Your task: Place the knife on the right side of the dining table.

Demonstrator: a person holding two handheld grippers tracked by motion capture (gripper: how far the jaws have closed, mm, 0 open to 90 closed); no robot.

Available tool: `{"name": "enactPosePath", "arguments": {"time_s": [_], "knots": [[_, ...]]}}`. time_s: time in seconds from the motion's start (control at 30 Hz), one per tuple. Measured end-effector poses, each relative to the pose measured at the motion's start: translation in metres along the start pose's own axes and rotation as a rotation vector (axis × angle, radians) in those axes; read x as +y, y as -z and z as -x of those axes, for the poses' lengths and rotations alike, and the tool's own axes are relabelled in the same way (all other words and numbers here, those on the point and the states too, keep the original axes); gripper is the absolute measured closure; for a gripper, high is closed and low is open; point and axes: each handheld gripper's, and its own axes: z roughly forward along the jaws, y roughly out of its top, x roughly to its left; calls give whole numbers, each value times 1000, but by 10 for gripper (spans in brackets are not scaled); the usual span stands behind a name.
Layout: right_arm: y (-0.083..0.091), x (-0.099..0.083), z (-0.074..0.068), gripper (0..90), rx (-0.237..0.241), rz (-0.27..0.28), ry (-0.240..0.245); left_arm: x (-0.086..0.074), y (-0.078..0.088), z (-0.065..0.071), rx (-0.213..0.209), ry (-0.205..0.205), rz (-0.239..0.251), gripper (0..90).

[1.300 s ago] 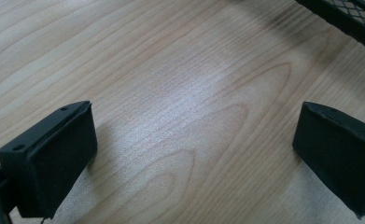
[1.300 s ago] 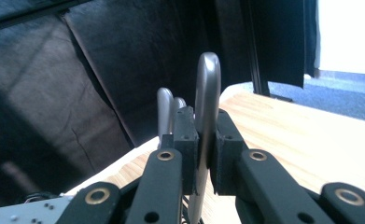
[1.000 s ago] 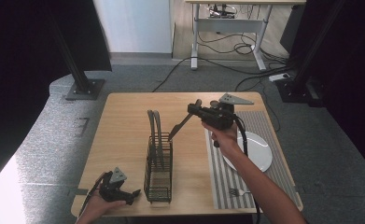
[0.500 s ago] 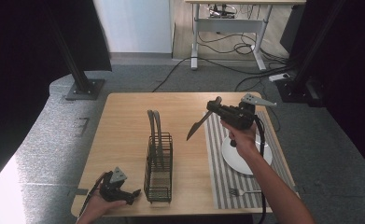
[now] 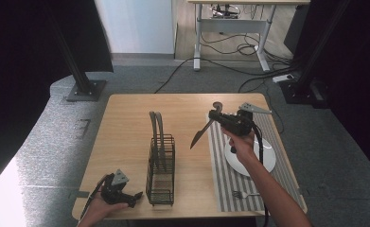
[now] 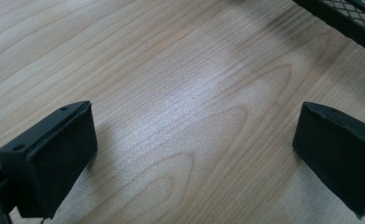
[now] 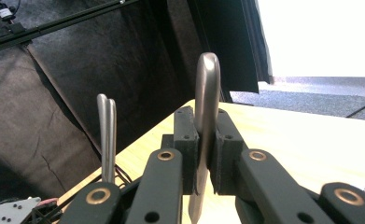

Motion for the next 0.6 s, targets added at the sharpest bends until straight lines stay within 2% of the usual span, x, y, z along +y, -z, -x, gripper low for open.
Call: {"name": "enactPosePath", "arguments": {"time_s": [0.27,0.6], "knots": [[-1,-3,11,828,-54,-5,10,0,0,0,0,0,0,0],[13,2,31,828,-135,31,-7,0,0,0,0,0,0,0]]}}
